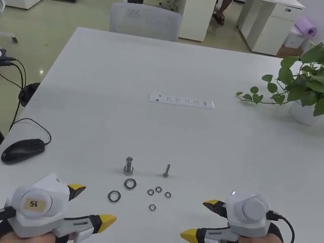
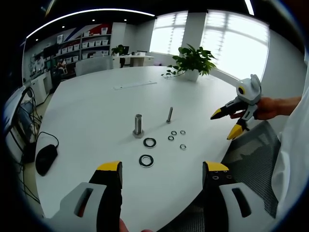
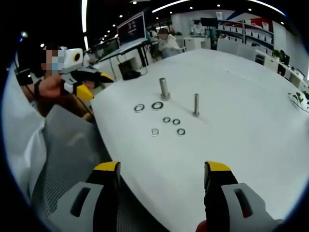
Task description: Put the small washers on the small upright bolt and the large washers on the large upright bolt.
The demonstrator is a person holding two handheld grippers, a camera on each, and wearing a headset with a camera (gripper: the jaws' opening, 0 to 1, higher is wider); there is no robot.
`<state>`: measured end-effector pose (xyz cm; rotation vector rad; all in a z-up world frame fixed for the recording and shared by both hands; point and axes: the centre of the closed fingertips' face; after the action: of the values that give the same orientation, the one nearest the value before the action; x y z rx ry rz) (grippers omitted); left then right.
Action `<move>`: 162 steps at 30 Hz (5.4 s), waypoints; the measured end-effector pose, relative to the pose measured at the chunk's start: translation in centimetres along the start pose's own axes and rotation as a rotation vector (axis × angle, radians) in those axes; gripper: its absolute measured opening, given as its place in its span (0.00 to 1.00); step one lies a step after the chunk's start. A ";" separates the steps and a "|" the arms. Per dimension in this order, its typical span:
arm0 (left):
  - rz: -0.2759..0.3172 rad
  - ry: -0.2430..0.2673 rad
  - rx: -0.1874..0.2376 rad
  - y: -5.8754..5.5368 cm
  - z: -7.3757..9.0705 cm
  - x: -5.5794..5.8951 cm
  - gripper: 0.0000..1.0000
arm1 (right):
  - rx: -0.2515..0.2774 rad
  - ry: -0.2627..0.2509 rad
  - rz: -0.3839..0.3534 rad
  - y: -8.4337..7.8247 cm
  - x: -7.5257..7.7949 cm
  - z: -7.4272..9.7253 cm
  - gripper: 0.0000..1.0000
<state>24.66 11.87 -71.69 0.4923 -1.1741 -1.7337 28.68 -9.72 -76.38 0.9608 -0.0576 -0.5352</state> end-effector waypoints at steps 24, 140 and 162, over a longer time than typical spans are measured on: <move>0.004 0.001 0.008 0.3 0.0 0.1 0.66 | -0.110 0.001 0.098 1.0 2.5 -2.5 0.54; 0.056 0.035 0.028 -0.5 0.7 0.0 0.63 | -0.267 0.019 0.412 10.2 7.3 -9.5 0.13; 0.062 0.046 0.027 -0.6 1.0 -0.4 0.63 | -0.336 0.034 0.454 9.3 7.4 -10.2 0.13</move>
<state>23.87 12.75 -71.84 0.5043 -1.1692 -1.6475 41.78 -1.10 -76.39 0.6003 -0.1465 -0.1017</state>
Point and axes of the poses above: the centre of the closed fingertips' face, and the gripper's own axes: z roughly backward along the fingers, x roughly to its right, y roughly out of its top, and after that the axes turned 9 degrees about x, right-handed
